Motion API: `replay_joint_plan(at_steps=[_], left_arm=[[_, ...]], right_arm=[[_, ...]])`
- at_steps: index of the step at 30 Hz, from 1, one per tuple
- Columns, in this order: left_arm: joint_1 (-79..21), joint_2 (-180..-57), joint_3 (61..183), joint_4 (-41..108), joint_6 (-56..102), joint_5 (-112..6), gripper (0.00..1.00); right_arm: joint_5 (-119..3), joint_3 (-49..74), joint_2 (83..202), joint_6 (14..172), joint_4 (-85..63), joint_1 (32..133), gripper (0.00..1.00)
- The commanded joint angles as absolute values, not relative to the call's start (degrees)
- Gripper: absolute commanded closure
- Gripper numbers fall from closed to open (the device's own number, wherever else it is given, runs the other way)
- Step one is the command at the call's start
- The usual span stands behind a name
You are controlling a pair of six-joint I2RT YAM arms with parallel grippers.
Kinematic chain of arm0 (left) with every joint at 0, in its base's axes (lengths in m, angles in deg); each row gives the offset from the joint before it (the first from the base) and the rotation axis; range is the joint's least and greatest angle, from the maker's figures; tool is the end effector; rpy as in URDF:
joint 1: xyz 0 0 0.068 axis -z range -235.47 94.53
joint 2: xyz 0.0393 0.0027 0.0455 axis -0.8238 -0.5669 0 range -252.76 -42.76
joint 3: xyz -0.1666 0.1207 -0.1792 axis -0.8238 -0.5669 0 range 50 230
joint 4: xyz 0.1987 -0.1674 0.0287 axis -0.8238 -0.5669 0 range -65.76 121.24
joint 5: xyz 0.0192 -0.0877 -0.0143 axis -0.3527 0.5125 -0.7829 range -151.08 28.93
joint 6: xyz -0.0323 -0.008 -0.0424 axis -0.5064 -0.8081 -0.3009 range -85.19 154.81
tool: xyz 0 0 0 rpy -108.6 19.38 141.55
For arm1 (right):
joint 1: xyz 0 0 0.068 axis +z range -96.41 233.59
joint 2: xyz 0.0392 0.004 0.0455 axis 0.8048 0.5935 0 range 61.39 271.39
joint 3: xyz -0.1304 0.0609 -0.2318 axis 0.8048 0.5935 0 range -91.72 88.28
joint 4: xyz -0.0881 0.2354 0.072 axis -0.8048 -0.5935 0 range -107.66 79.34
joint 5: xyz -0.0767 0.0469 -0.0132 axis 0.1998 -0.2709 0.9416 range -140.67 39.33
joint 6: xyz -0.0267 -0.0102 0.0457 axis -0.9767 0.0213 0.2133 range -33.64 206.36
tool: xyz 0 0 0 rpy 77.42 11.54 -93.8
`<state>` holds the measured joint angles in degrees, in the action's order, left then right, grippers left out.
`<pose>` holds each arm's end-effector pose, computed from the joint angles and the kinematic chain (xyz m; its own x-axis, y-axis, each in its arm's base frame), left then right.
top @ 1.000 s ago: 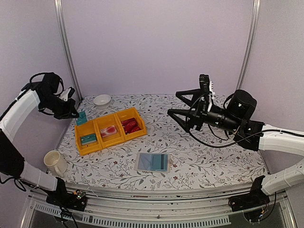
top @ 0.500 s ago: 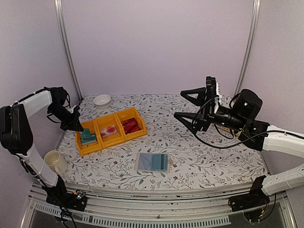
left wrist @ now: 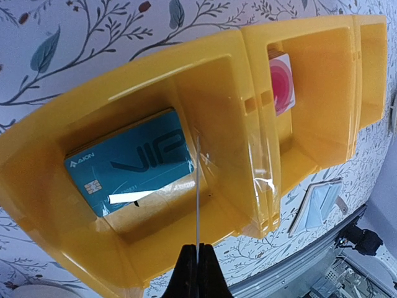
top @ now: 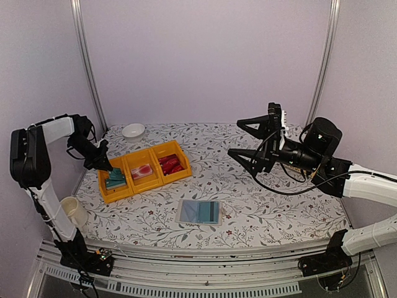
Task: Take the credit cards out of the card holder
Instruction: Place the credit card in the card box.
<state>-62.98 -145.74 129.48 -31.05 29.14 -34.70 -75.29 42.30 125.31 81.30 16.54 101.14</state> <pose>0.3350 0.0282 0.2226 -0.9755 -0.2180 -0.0293 -0.1821 0.8752 -0.4482 0.1648 0.2022 0.3493 0.1918 0.0909 -0.9772 -0.9351 0.3194 -0.1538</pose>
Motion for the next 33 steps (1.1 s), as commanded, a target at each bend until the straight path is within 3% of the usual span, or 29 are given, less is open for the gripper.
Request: replay_joint_plan(at_steps=[1,21,33], left_arm=[[-64.06,-147.08,130.83,-31.08,30.57,-33.55,1.00],[-65.37,-147.20,131.69,-30.57,31.52,-27.95,1.00],[-66.18,-150.92,132.48,-31.21,31.20,-31.84,1.00]], right_arm=[[-74.94,42.27,125.49,80.66,15.92,100.75,0.01],[-75.42,40.93,127.69,81.17,15.24,100.68,0.01],[-75.00,40.95,127.44,80.87,14.99,100.66,0.01]])
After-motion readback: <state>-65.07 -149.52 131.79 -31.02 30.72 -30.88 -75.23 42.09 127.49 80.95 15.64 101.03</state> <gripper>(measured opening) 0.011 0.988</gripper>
